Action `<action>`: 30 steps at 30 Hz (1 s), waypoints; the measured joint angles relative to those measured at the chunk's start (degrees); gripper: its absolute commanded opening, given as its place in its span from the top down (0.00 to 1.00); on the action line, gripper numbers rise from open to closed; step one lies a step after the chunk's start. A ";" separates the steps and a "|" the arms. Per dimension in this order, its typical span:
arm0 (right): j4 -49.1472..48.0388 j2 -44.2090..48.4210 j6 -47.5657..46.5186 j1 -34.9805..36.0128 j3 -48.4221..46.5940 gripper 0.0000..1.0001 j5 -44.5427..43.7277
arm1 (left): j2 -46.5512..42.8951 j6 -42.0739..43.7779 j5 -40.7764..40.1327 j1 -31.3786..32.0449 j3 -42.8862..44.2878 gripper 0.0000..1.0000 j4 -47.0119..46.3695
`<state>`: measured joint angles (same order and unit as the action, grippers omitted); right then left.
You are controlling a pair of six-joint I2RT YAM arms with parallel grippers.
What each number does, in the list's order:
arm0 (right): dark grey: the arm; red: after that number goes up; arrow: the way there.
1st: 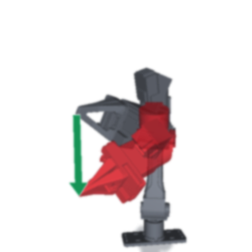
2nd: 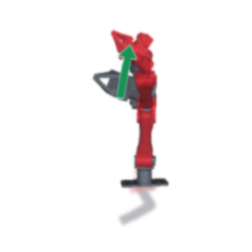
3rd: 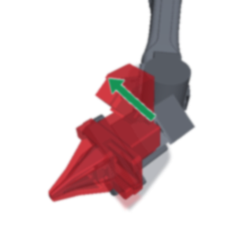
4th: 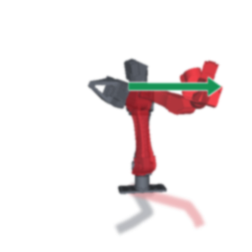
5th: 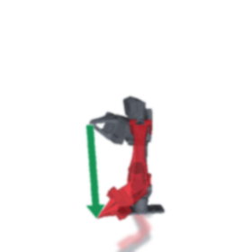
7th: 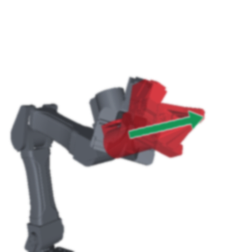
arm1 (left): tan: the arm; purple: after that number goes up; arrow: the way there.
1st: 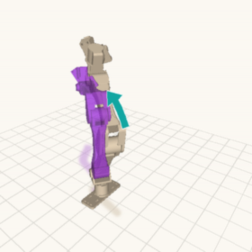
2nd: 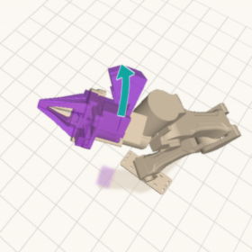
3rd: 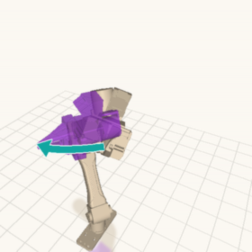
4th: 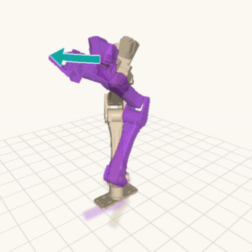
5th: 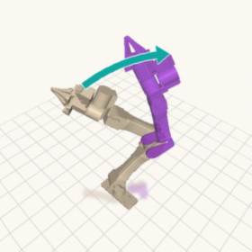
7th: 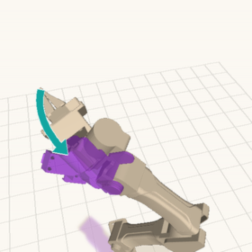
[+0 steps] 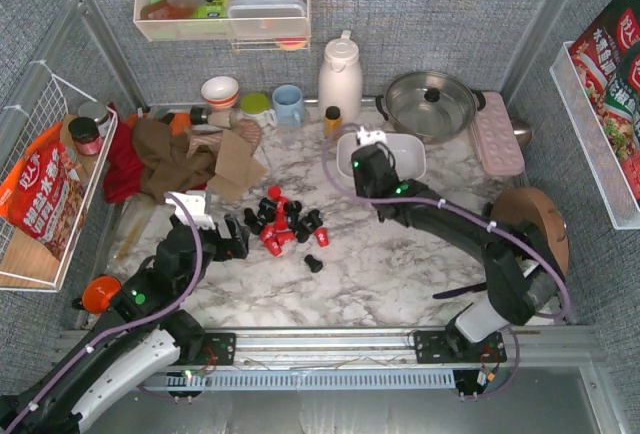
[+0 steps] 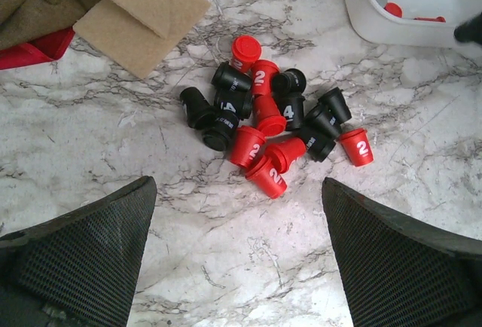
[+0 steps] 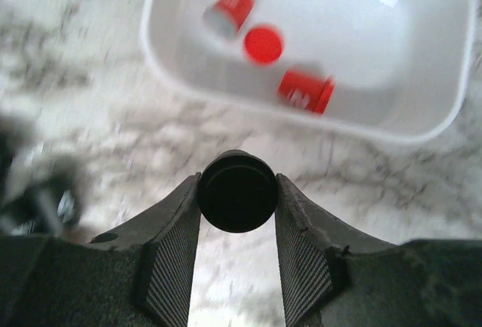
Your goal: Mix the coffee capsules in the storage basket
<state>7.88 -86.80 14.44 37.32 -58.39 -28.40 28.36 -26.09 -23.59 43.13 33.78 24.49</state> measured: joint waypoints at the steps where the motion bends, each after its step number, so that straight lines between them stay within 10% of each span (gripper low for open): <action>1: -1.31 -0.76 -0.74 -2.12 -0.96 0.64 0.83 | 0.00 -0.07 0.00 -0.02 0.00 0.01 0.00; 16: -3.74 -16.96 -2.97 -16.31 -14.67 0.22 12.33 | 0.24 -0.92 -0.44 -0.04 0.00 0.01 0.00; 30: 5.03 -2.84 -6.14 -3.65 -9.60 0.28 13.94 | 0.44 -0.94 -0.44 -0.22 0.00 0.01 0.02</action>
<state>12.91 -89.65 8.29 33.67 -67.99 -14.46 28.80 -27.03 -24.03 42.92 33.78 24.51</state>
